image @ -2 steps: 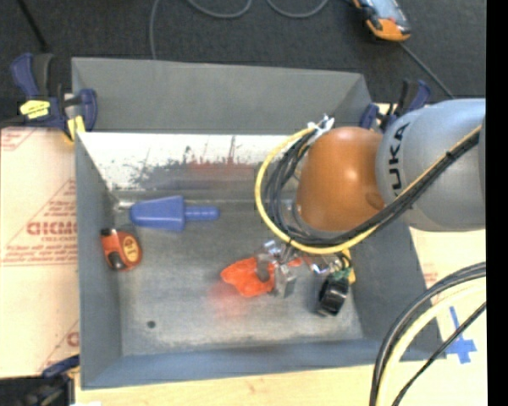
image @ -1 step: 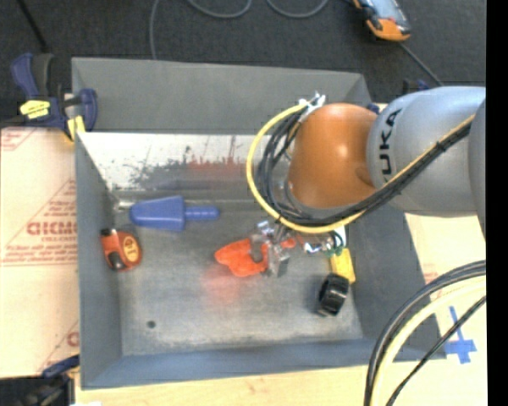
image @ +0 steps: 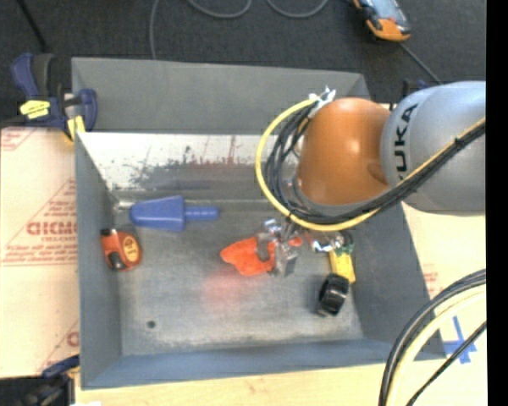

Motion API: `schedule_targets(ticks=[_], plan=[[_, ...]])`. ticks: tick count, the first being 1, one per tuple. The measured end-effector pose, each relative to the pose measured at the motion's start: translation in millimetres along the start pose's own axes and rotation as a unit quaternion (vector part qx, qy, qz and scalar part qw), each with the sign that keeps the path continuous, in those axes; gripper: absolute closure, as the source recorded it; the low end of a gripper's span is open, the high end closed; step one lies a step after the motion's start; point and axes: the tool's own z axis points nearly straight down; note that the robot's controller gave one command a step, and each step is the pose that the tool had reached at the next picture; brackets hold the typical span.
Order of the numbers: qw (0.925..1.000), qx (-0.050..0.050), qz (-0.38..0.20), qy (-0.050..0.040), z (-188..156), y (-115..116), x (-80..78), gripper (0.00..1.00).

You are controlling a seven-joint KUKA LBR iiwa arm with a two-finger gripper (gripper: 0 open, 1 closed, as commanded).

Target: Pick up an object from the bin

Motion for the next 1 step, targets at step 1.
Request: schedule_targets(ticks=[1], plan=[[1.0,0.002,-0.002,-0.0047,34.3,19.4,-9.9,1.0]])
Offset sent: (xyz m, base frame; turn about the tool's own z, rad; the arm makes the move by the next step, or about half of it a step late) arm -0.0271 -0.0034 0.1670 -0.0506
